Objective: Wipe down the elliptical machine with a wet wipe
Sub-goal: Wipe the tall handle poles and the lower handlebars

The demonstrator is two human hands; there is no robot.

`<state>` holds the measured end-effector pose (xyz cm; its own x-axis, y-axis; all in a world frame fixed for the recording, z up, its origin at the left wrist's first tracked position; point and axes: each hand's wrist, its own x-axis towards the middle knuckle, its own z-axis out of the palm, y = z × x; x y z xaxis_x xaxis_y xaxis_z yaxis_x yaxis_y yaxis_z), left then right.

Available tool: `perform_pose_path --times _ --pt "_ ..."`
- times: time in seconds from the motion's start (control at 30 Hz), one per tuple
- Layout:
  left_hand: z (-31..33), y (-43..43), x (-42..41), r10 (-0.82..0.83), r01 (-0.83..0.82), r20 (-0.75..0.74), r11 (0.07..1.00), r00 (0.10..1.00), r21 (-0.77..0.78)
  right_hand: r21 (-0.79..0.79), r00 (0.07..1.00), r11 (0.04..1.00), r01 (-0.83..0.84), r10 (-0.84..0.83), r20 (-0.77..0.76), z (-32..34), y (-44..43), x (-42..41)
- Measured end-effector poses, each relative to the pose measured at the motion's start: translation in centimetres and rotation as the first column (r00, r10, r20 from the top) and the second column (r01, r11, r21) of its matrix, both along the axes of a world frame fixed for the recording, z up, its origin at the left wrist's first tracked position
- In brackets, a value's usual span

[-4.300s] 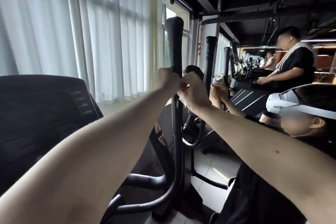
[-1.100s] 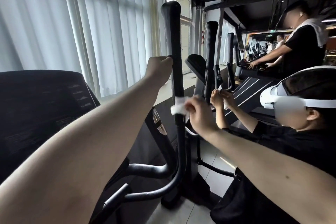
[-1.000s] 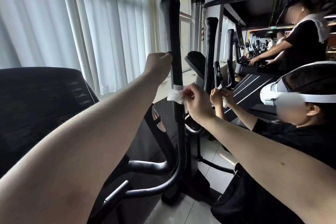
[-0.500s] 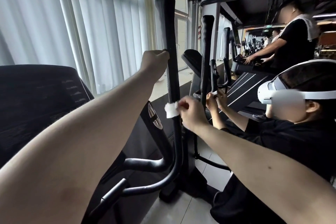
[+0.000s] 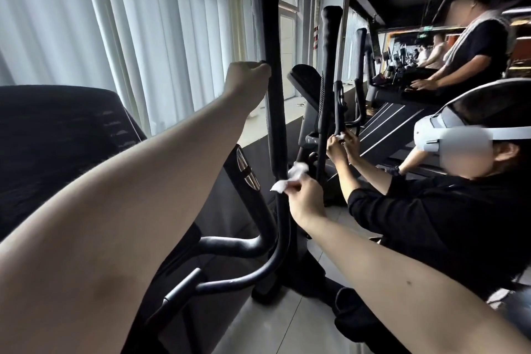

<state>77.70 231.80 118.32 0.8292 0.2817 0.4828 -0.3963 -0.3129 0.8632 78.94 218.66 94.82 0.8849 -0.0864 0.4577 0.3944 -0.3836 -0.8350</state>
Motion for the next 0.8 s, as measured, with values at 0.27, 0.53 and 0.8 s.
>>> perform_pose_path --times 0.27,0.53,0.8 --pt "0.3 -0.6 -1.9 0.036 -0.036 -0.055 0.999 0.998 0.001 -0.049 0.997 0.998 -0.032 0.028 -0.073 0.8 -3.9 -3.6" --pt "-1.7 -5.3 -5.4 0.190 -0.137 -0.152 0.943 0.970 0.304 0.073 0.973 0.995 -0.070 0.085 -0.215 1.2 -7.9 -5.8" --pt "-11.7 -8.8 -9.2 0.108 -0.053 -0.129 0.928 0.986 0.369 0.196 0.969 0.980 -0.034 0.080 -0.235 0.6 -10.2 -7.8"
